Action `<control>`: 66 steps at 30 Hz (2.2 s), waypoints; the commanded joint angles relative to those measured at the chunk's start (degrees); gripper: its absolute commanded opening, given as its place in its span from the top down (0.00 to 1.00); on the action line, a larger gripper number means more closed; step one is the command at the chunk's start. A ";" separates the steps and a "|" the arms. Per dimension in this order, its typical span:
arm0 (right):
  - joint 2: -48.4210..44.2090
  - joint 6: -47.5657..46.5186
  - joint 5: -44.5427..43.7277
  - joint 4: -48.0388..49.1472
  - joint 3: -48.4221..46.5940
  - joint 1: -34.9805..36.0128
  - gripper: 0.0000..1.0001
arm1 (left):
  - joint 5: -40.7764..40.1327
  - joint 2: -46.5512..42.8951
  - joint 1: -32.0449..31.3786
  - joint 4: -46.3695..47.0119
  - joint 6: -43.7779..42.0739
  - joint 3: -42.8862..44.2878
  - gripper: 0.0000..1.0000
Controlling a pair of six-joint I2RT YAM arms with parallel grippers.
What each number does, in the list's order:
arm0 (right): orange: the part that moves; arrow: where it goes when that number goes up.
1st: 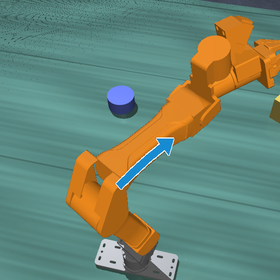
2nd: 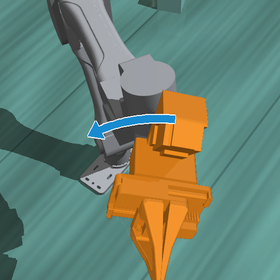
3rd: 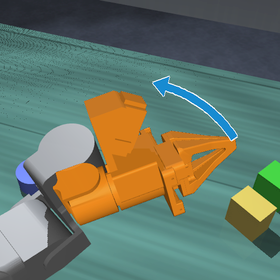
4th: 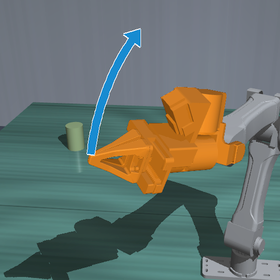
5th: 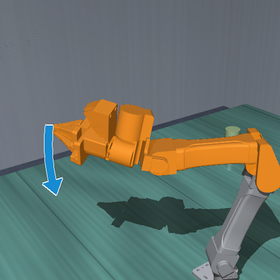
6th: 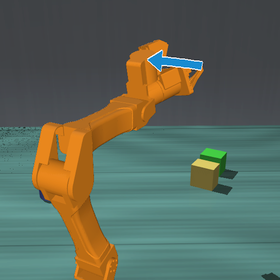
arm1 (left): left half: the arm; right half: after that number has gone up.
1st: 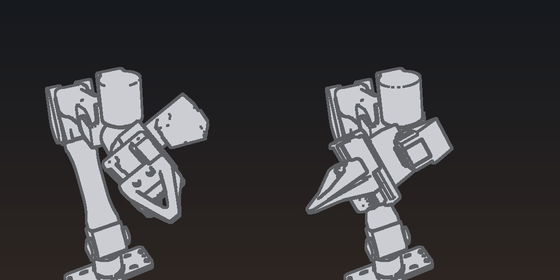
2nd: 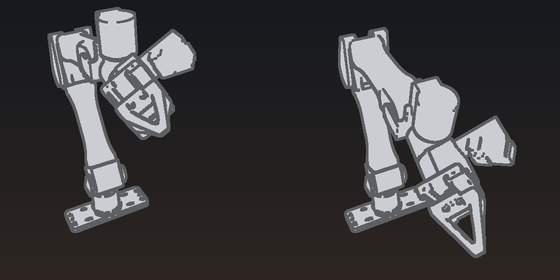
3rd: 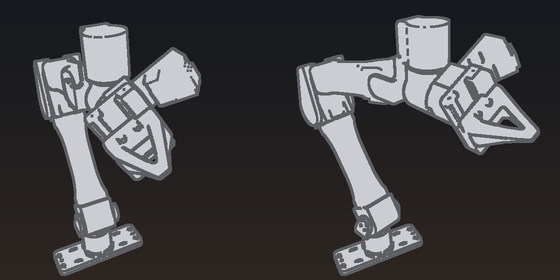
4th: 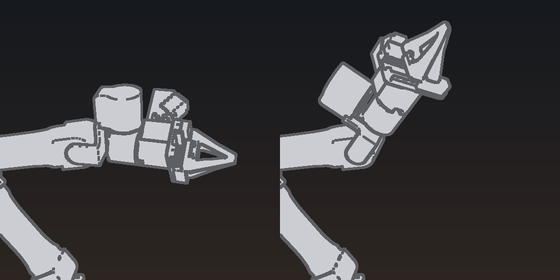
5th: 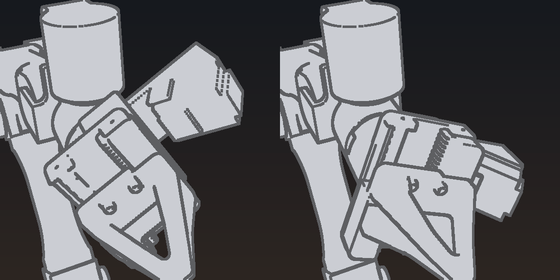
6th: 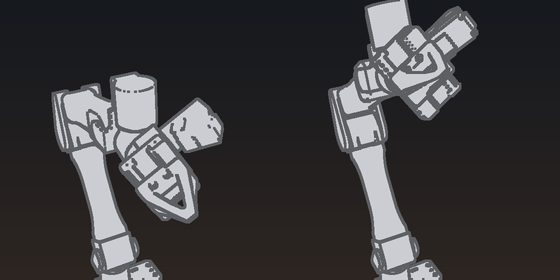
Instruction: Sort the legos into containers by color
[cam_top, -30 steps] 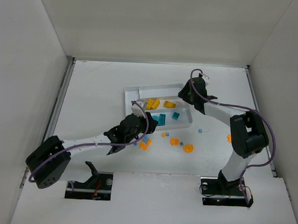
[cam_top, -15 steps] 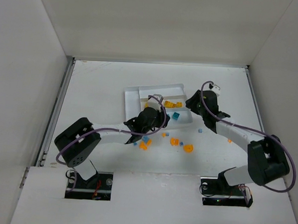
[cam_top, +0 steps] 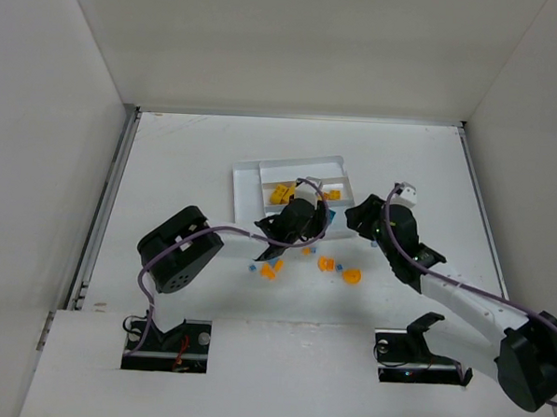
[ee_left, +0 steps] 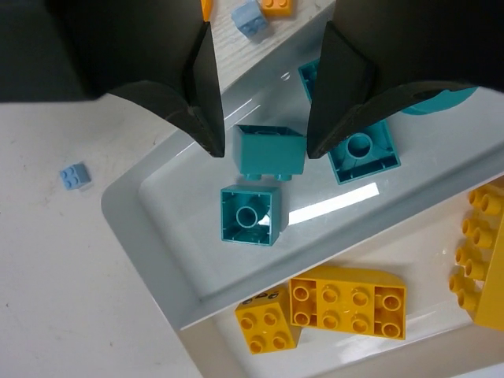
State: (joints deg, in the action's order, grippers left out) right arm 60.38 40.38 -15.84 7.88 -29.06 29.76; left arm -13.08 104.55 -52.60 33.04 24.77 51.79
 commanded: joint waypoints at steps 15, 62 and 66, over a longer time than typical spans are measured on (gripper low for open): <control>-1.07 1.80 -10.00 -10.96 0.24 26.87 0.80 | -4.23 -27.79 -1.23 -4.38 -0.53 -10.90 0.67; 40.26 9.45 -14.75 -13.24 -24.73 38.75 0.64 | -11.88 -63.16 -0.62 -18.18 11.26 -40.72 0.74; 37.80 9.81 -16.42 -15.78 -24.03 40.15 0.69 | -12.49 -61.93 -0.88 -18.36 11.17 -40.37 0.74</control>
State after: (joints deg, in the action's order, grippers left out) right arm 99.83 49.76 -31.07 -6.02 -53.78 68.51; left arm -24.21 41.95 -53.17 12.34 36.84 10.76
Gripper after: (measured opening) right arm 0.317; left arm 0.258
